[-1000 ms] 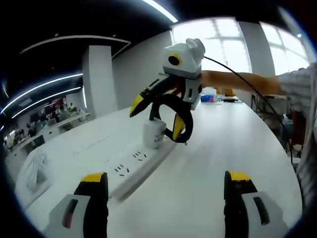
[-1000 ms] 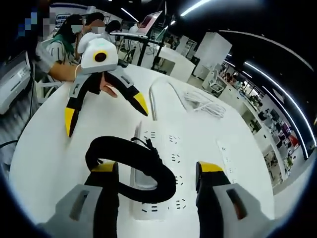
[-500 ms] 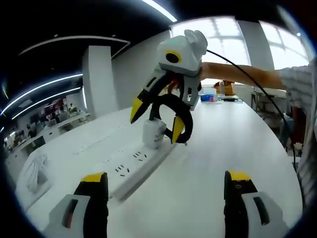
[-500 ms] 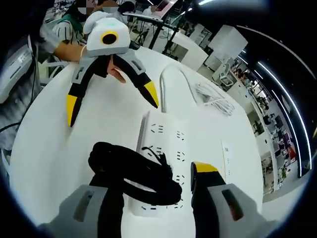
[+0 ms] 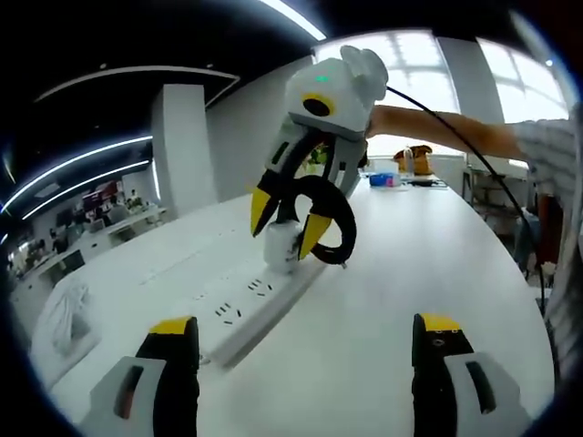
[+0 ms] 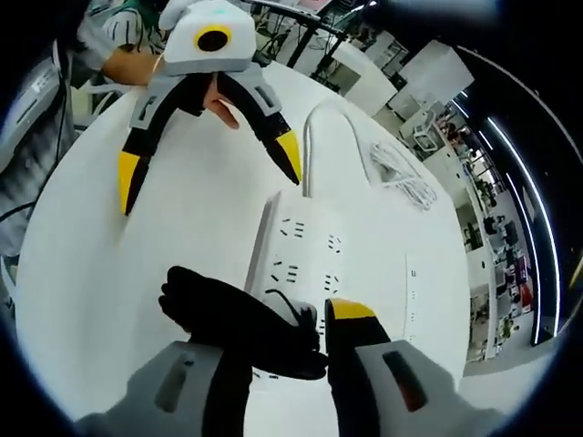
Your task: Straighten the power strip on the desk, plug the charger into it
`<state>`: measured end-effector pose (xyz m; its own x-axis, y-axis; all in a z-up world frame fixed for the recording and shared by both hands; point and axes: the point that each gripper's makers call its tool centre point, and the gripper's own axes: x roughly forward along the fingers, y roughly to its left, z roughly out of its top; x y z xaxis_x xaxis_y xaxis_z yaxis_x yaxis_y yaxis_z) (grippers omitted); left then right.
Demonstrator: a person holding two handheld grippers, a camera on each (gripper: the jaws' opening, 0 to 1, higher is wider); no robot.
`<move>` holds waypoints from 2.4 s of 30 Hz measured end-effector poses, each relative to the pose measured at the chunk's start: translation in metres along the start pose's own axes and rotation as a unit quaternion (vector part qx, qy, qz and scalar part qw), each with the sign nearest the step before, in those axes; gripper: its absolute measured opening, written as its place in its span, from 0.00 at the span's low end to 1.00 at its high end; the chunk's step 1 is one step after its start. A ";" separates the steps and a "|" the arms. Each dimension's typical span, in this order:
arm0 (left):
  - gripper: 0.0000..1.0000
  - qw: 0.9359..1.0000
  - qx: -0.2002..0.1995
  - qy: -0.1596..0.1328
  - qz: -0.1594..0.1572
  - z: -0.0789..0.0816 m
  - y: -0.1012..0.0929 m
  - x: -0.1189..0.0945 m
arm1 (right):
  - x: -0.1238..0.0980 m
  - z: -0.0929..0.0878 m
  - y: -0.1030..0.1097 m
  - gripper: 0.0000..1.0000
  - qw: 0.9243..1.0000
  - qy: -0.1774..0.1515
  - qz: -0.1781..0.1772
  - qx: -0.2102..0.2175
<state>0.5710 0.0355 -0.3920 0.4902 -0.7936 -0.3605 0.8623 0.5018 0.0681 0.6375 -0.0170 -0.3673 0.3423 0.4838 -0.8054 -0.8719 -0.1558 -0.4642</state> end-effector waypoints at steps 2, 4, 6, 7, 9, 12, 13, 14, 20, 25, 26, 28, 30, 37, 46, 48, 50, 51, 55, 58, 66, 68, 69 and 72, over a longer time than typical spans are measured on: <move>0.99 1.000 -0.001 0.000 0.000 0.000 0.000 0.000 | 0.000 0.000 0.000 0.30 1.000 0.009 0.001 -0.004; 0.99 1.000 -0.001 0.000 0.001 0.000 0.001 0.000 | 0.000 -0.001 0.001 0.30 1.000 0.018 0.003 -0.006; 0.99 1.000 -0.001 -0.002 0.001 0.001 0.001 0.000 | 0.000 -0.002 0.002 0.29 1.000 0.029 0.005 -0.007; 0.99 1.000 -0.002 -0.002 0.001 0.001 0.001 0.000 | 0.001 -0.003 0.003 0.28 0.999 0.032 0.006 -0.008; 0.99 1.000 -0.002 -0.001 0.002 0.001 0.001 0.000 | 0.001 -0.004 0.003 0.27 0.999 0.040 0.007 -0.007; 0.99 1.000 -0.003 -0.001 0.002 0.001 0.001 0.001 | 0.001 -0.005 0.003 0.27 0.999 0.050 0.005 -0.007; 0.99 1.000 -0.003 -0.001 0.002 0.001 0.001 0.001 | 0.001 -0.006 0.003 0.27 0.999 0.053 0.004 -0.007; 0.99 1.000 -0.003 -0.001 0.002 0.001 0.001 0.001 | 0.001 -0.006 0.003 0.27 0.998 0.057 0.003 -0.006; 0.99 1.000 -0.003 0.002 0.001 -0.001 0.000 0.004 | 0.002 -0.009 0.002 0.26 0.996 0.086 0.000 0.020; 0.99 1.000 -0.014 0.012 0.003 -0.008 0.004 0.008 | 0.003 -0.013 0.003 0.26 0.992 0.107 0.016 0.059; 0.99 1.000 -0.015 0.014 0.003 -0.009 0.005 0.008 | 0.003 -0.015 0.005 0.26 0.991 0.113 0.023 0.068; 0.99 1.000 -0.017 0.017 0.002 -0.011 0.004 0.008 | 0.003 -0.016 0.007 0.25 0.987 0.133 0.046 0.080; 0.99 1.000 -0.017 0.018 0.002 -0.011 0.004 0.009 | 0.005 -0.016 0.008 0.25 0.982 0.152 0.065 0.089; 0.99 1.000 -0.017 0.019 0.004 -0.011 0.007 0.008 | 0.008 -0.019 0.009 0.25 0.965 0.180 0.138 0.132; 0.99 1.000 -0.021 0.014 0.003 -0.008 0.008 0.006 | 0.013 -0.021 0.016 0.25 0.954 0.235 0.130 0.132; 0.99 1.000 -0.023 0.015 0.002 -0.009 0.007 0.007 | 0.013 -0.029 0.016 0.25 0.950 0.263 0.132 0.103; 0.99 1.000 -0.023 0.017 0.001 -0.010 0.007 0.008 | 0.015 -0.026 0.016 0.25 0.951 0.246 0.131 0.131; 0.99 1.000 -0.022 0.019 0.001 -0.011 0.007 0.008 | 0.015 -0.025 0.018 0.25 0.953 0.241 0.128 0.132; 0.99 1.000 -0.023 0.018 0.004 -0.012 0.007 0.008 | 0.015 -0.026 0.017 0.26 0.961 0.221 0.106 0.132; 0.99 1.000 -0.025 0.009 0.003 -0.009 0.006 0.007 | 0.017 -0.026 0.018 0.26 0.963 0.213 0.099 0.129; 0.99 0.999 -0.041 0.006 0.013 -0.013 0.014 0.006 | 0.015 -0.025 0.014 0.27 0.978 0.144 0.069 0.130; 0.99 0.999 -0.042 0.006 0.014 -0.013 0.014 0.007 | 0.015 -0.025 0.014 0.27 0.980 0.137 0.068 0.127; 0.99 0.999 -0.043 0.006 0.014 -0.014 0.014 0.007 | 0.016 -0.024 0.013 0.27 0.981 0.135 0.069 0.125; 0.99 0.999 -0.044 0.008 0.013 -0.015 0.014 0.008 | 0.016 -0.024 0.014 0.28 0.982 0.138 0.066 0.108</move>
<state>0.5852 0.0412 -0.4084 0.5095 -0.7745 -0.3750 0.8345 0.5510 -0.0042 0.6392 -0.0323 -0.3955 0.2763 0.2154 -0.9366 -0.9591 -0.0003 -0.2830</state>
